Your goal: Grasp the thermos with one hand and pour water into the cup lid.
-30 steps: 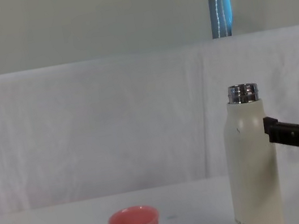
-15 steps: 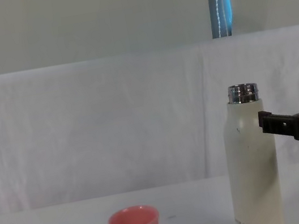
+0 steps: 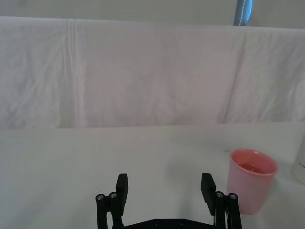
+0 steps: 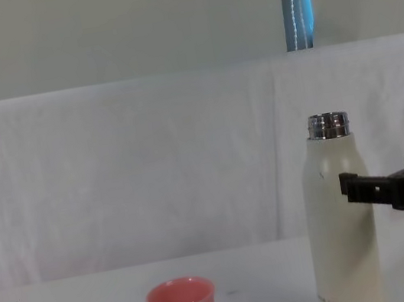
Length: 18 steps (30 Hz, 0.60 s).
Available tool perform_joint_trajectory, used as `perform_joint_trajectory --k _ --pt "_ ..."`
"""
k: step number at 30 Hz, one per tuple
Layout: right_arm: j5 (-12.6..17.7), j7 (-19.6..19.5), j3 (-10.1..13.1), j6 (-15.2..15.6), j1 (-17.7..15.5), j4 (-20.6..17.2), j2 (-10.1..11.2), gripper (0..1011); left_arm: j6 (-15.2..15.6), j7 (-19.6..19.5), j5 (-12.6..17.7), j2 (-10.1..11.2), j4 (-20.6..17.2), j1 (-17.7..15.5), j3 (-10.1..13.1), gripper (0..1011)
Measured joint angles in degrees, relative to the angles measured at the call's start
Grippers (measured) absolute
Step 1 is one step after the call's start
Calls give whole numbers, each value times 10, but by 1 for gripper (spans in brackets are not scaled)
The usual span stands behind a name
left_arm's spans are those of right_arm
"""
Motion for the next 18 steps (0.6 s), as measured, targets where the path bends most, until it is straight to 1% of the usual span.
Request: perform_joint_trajectory --k 3,8,18 --pt "2 3 -3 8 -1 -3 5 1001 0 0 0 0 0 0 0 1001" --pt "4 3 -5 12 0 -3 7 1001 0 0 0 0 0 0 0 1001" --pt "0 3 -15 12 16 15 10 1001 0 0 0 0 0 0 0 1001"
